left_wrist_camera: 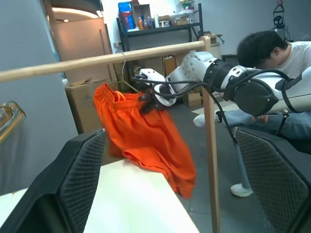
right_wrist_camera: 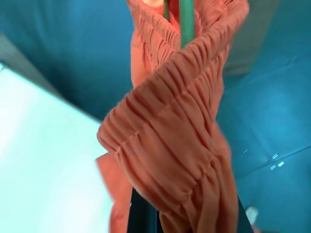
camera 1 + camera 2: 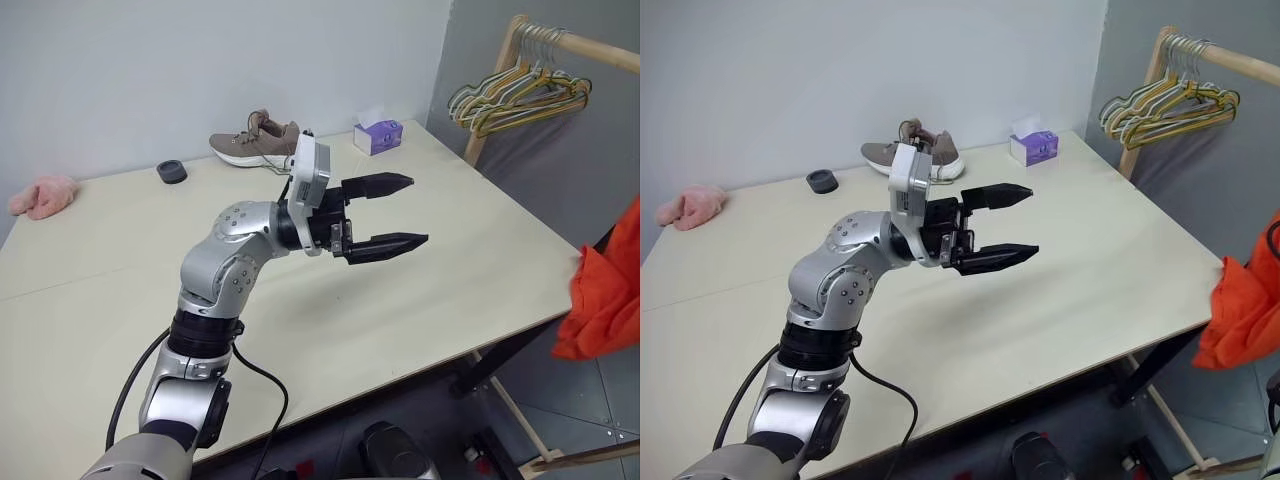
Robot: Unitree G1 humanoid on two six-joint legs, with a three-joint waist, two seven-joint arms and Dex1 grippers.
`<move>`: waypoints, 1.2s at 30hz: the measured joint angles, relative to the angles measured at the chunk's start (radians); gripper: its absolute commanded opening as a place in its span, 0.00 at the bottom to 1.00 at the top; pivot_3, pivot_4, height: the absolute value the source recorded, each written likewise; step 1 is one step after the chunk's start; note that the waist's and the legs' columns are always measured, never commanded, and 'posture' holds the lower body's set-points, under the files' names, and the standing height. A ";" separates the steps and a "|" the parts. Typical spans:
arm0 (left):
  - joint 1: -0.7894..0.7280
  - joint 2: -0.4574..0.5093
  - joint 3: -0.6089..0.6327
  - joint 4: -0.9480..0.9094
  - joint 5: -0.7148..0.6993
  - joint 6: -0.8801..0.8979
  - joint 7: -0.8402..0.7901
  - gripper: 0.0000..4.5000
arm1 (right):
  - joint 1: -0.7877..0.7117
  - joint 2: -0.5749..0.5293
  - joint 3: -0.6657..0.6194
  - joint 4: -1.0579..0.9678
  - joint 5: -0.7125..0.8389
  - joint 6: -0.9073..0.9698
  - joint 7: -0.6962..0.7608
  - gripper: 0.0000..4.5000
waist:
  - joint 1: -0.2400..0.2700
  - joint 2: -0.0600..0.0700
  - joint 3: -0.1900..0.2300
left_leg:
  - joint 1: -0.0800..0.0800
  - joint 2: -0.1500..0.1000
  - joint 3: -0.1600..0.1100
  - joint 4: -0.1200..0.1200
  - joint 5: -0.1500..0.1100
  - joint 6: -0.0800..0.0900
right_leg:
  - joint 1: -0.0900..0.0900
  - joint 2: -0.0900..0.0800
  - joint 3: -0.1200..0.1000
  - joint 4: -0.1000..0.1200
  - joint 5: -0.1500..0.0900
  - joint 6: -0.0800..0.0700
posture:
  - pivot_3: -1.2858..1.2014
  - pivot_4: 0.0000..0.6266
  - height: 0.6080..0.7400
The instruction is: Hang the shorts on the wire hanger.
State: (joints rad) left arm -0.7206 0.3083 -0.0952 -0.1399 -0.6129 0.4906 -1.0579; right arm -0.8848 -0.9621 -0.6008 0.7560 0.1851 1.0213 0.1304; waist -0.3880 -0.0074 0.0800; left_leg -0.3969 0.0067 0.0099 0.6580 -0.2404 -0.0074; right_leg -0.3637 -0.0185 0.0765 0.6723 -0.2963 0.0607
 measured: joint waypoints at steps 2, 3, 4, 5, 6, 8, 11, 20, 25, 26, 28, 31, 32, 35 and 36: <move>0.001 0.000 -0.003 0.000 0.001 -0.001 0.000 0.99 | 0.000 0.003 -0.009 -0.016 0.016 0.018 -0.011 0.00 | 0.002 0.000 0.000 | 0.000 0.000 -0.001 0.000 0.000 0.000 | 0.000 0.000 0.000 0.000 0.000 0.000 | 0.36 0.12 1.00; 0.001 0.000 -0.003 0.000 0.001 -0.002 0.001 0.99 | 0.000 0.005 -0.013 -0.024 0.026 0.028 -0.020 0.00 | 0.002 0.000 0.000 | 0.000 0.000 0.000 0.000 0.000 0.000 | 0.000 0.000 0.000 0.000 0.000 0.000 | 0.36 0.12 1.00; 0.001 0.000 -0.003 0.000 0.001 -0.002 0.001 0.99 | 0.000 0.008 -0.018 -0.033 0.032 0.037 -0.026 0.00 | 0.002 0.000 0.000 | 0.000 0.000 0.000 0.000 0.000 0.000 | 0.000 0.000 0.000 0.000 0.000 0.000 | 0.36 0.12 1.00; 0.001 0.000 -0.003 0.000 0.001 -0.003 0.002 0.99 | 0.001 0.014 -0.026 -0.043 0.037 0.046 -0.032 0.00 | 0.002 0.000 0.000 | 0.000 0.000 0.000 0.000 0.000 0.000 | 0.000 0.000 0.000 0.000 0.000 0.000 | 0.36 0.12 1.00; 0.001 0.000 -0.003 0.000 0.001 -0.003 0.002 0.99 | 0.002 0.018 -0.030 -0.054 0.041 0.053 -0.035 0.00 | 0.002 0.000 0.000 | 0.000 0.000 0.000 0.000 0.000 0.000 | 0.000 0.000 0.000 0.000 0.000 0.000 | 0.36 0.12 1.00; 0.001 -0.002 -0.003 0.000 0.001 -0.004 0.003 0.99 | 0.009 0.025 -0.037 -0.076 0.050 0.066 -0.043 0.00 | 0.002 0.000 0.000 | 0.000 0.000 0.000 0.000 0.000 0.000 | 0.000 0.000 0.000 0.000 0.000 0.000 | 0.36 0.12 1.00; 0.001 -0.006 -0.003 0.000 0.000 -0.004 0.004 0.99 | 0.043 0.031 -0.044 -0.133 0.069 0.083 -0.043 0.00 | 0.002 0.000 0.000 | 0.000 0.000 0.000 0.000 0.000 0.000 | 0.000 0.000 0.000 0.000 0.000 0.000 | 0.36 0.12 1.00; 0.000 -0.020 -0.003 0.001 -0.012 0.000 0.011 1.00 | 0.178 0.204 -0.236 -0.577 0.107 0.225 -0.138 0.62 | 0.003 0.000 0.000 | 0.000 0.001 -0.001 0.000 -0.001 0.000 | 0.000 0.000 0.000 0.001 -0.001 0.002 | 0.35 0.12 1.00; 0.000 -0.019 -0.003 0.002 -0.014 0.000 0.008 1.00 | 0.180 0.274 -0.299 -0.793 0.110 0.265 -0.195 1.00 | 0.004 0.001 0.000 | -0.001 0.000 -0.001 0.000 -0.001 0.000 | -0.001 0.000 0.000 0.000 -0.001 0.002 | 0.35 0.11 1.00; 0.000 -0.020 -0.003 0.003 -0.014 0.000 0.008 1.00 | 0.187 0.277 -0.297 -0.822 0.107 0.259 -0.201 1.00 | 0.003 0.001 0.000 | -0.001 0.000 -0.001 0.000 -0.001 0.000 | -0.001 0.000 0.000 0.000 -0.001 0.002 | 0.35 0.11 1.00; 0.000 -0.019 -0.002 0.007 -0.014 -0.002 0.006 1.00 | 0.208 0.278 -0.279 -0.873 0.095 0.234 -0.211 1.00 | 0.003 0.001 0.000 | -0.001 0.000 -0.001 0.000 -0.001 0.000 | -0.001 0.000 0.000 0.000 -0.001 0.002 | 0.35 0.11 1.00; 0.000 -0.020 -0.003 0.018 -0.014 -0.004 0.003 1.00 | 0.247 0.270 -0.230 -0.922 0.060 0.154 -0.219 1.00 | 0.002 0.001 0.000 | -0.001 0.001 -0.001 0.000 -0.001 0.000 | -0.001 0.000 0.000 0.000 -0.001 0.002 | 0.35 0.10 1.00; 0.000 -0.019 -0.002 0.022 -0.014 -0.005 0.003 1.00 | 0.272 0.268 -0.195 -0.941 0.041 0.106 -0.218 1.00 | 0.002 0.001 0.000 | -0.001 0.001 -0.001 0.000 -0.001 0.000 | -0.001 0.000 0.000 0.000 -0.001 0.002 | 0.35 0.10 1.00; 0.000 -0.021 -0.003 0.028 -0.012 -0.012 0.009 1.00 | 0.346 0.250 -0.085 -0.991 -0.011 -0.060 -0.191 1.00 | -0.001 0.001 0.000 | -0.001 0.001 0.000 -0.001 -0.001 0.000 | -0.003 0.001 0.001 0.000 -0.001 0.002 | 0.36 0.10 1.00; 0.000 -0.020 -0.003 0.028 -0.011 -0.016 0.011 1.00 | 0.373 0.236 -0.045 -1.003 -0.026 -0.121 -0.169 1.00 | -0.001 0.001 0.000 | -0.001 0.001 0.000 -0.001 -0.001 0.000 | -0.003 0.001 0.001 0.000 -0.001 0.002 | 0.36 0.10 1.00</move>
State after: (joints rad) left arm -0.7203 0.2887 -0.0977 -0.1120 -0.6238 0.4750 -1.0473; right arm -0.5120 -0.7264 -0.6458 -0.2473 0.1590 0.9006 -0.0386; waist -0.3887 -0.0069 0.0798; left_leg -0.3977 0.0072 0.0099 0.6570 -0.2414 -0.0075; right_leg -0.3665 -0.0179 0.0777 0.6725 -0.2975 0.0627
